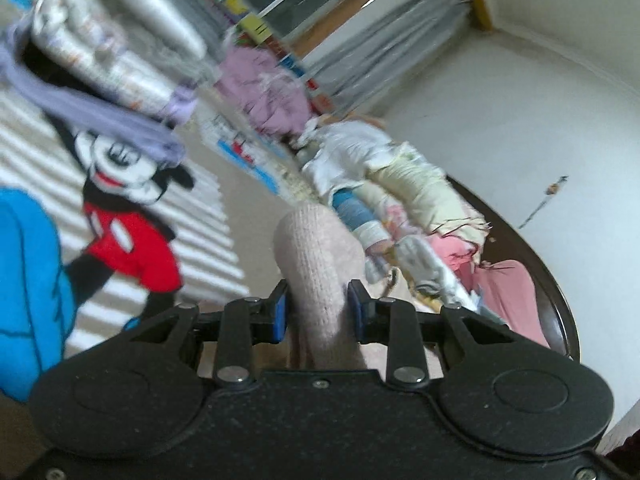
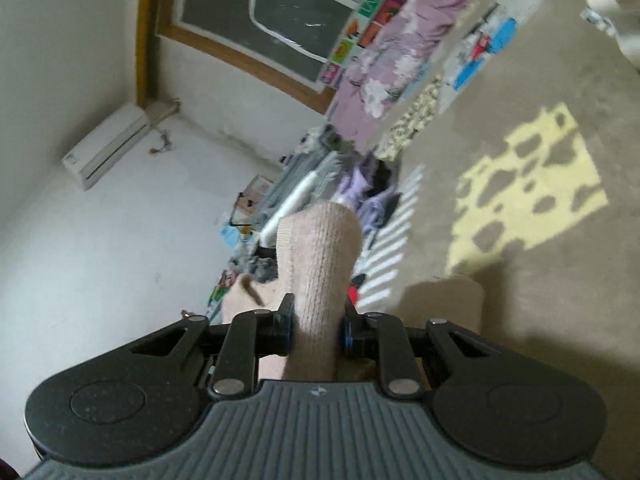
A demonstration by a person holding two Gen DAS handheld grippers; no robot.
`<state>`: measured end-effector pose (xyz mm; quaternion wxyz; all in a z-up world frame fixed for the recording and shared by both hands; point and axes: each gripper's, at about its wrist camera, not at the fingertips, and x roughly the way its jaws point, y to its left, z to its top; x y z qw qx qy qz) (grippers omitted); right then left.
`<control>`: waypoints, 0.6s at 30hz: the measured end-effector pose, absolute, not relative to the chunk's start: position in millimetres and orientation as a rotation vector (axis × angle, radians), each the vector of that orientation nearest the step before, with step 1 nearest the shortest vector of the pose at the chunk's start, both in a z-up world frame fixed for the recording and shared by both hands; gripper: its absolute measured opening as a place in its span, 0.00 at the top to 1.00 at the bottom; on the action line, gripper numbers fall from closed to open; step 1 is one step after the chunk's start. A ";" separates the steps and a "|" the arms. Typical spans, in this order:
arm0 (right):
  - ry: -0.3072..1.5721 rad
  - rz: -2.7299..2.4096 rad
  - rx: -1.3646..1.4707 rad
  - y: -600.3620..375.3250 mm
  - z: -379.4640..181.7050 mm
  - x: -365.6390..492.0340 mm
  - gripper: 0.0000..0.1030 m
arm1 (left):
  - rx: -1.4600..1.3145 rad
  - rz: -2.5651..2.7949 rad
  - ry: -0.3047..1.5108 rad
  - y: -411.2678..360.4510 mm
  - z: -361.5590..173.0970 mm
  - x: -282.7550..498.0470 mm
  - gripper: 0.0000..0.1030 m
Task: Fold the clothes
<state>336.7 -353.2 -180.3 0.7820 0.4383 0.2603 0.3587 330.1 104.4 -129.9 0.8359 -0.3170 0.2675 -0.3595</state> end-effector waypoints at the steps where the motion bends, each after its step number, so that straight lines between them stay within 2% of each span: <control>1: 0.575 0.765 0.956 -353.0 -185.2 339.4 0.78 | -0.673 -0.751 0.580 104.6 -133.3 332.0 0.73; 7: 0.634 0.705 0.979 -351.9 -206.1 347.7 0.78 | -0.693 -0.684 0.672 108.9 -151.3 339.8 0.73; 18: 0.663 0.646 0.910 -343.0 -207.3 349.4 0.74 | -0.685 -0.600 0.690 114.2 -157.0 336.3 0.72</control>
